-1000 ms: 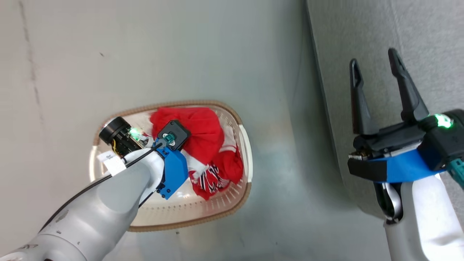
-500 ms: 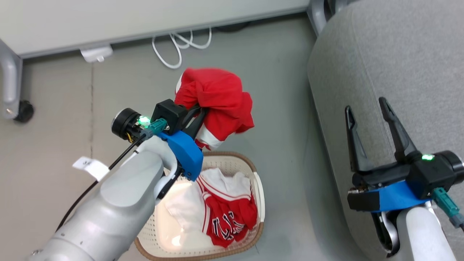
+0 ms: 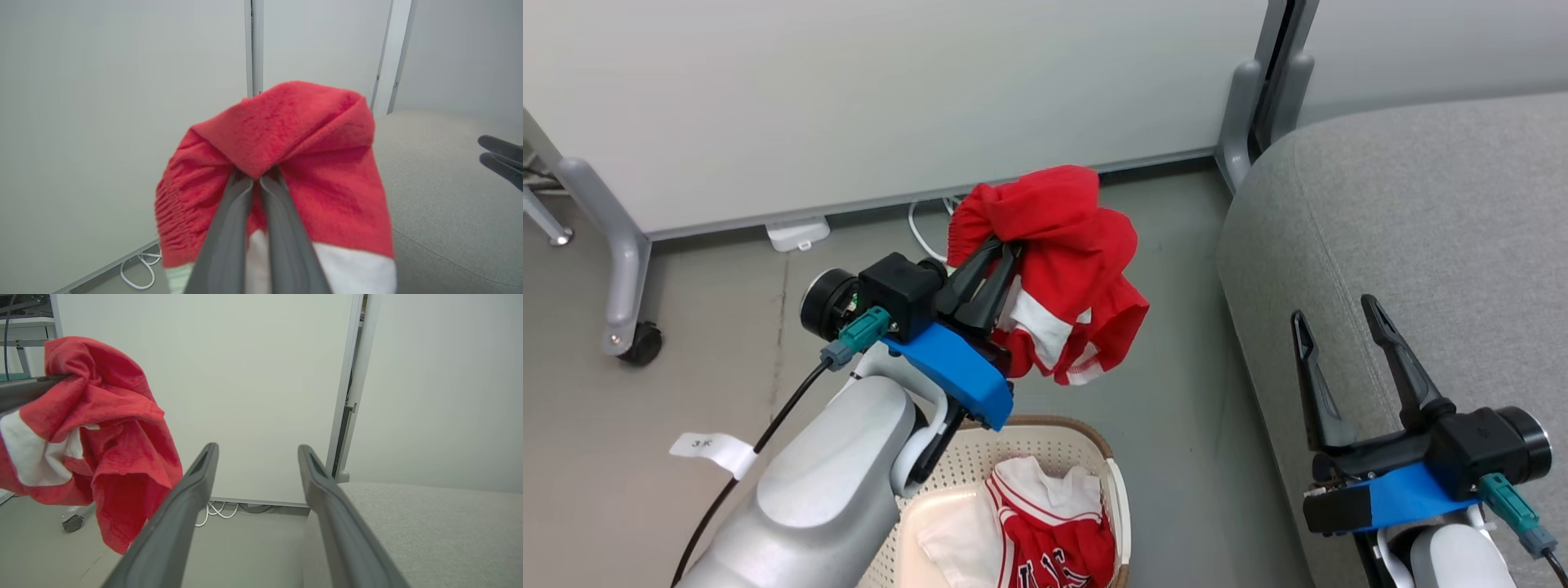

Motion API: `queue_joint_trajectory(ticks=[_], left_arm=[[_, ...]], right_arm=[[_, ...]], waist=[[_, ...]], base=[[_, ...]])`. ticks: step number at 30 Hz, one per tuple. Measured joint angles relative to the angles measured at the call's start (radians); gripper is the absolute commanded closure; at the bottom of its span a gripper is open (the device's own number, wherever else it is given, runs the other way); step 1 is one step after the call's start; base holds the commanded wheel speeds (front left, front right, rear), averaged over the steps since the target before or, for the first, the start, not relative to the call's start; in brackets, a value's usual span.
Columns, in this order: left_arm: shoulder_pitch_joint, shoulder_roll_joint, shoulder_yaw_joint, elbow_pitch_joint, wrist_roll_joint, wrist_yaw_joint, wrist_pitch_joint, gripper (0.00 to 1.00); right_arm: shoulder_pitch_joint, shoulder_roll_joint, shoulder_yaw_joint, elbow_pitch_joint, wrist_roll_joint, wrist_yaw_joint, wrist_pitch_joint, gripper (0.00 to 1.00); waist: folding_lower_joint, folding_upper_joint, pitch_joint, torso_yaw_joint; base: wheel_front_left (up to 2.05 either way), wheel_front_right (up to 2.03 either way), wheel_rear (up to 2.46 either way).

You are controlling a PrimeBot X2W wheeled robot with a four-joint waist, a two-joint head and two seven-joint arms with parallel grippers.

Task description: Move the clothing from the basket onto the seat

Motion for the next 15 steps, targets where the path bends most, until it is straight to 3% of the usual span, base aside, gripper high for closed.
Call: queue_joint_trajectory(ticks=[15], left_arm=[[0.032,-0.01,0.031,-0.079,0.042,-0.001,0.0,1.0]], right_arm=[[0.025,0.0,0.025,0.002,0.032,0.0,0.0,0.0]], waist=[[0.0001,0.0,-0.036,0.004]], base=[[0.0,0.0,0.0]])
